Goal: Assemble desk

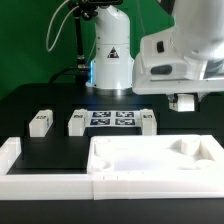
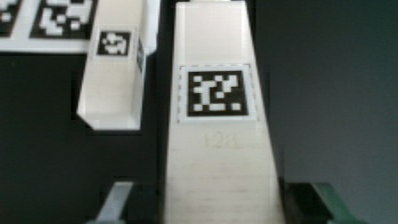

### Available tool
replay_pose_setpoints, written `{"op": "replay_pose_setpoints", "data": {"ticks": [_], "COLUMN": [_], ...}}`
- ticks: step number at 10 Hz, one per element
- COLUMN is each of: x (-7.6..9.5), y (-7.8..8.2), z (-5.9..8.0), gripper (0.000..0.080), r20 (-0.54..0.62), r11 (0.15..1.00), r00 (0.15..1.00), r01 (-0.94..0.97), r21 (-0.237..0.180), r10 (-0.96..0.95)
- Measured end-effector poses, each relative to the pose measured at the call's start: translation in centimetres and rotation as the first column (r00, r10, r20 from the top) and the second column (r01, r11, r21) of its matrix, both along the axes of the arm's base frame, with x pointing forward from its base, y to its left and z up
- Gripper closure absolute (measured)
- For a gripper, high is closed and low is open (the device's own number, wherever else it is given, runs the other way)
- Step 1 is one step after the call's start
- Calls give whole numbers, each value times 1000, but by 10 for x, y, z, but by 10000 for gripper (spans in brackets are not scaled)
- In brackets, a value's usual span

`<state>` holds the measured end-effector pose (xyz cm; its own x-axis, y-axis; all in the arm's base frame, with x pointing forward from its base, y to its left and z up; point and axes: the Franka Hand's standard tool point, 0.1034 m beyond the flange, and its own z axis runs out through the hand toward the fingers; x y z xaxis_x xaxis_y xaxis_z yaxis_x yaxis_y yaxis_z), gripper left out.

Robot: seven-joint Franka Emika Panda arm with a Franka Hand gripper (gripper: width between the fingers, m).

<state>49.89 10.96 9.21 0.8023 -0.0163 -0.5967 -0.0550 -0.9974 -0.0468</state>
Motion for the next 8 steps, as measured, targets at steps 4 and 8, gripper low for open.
{"op": "replay_pose_setpoints", "data": {"ticks": [4, 8], "x": [63, 71], "y": [-19, -17], "z": [83, 74], "gripper": [511, 511], "r20": [272, 514], "r11": [999, 999], "r00": [962, 858], "r01": [-24, -11], "r21": [44, 36], "r10": [11, -9]}}
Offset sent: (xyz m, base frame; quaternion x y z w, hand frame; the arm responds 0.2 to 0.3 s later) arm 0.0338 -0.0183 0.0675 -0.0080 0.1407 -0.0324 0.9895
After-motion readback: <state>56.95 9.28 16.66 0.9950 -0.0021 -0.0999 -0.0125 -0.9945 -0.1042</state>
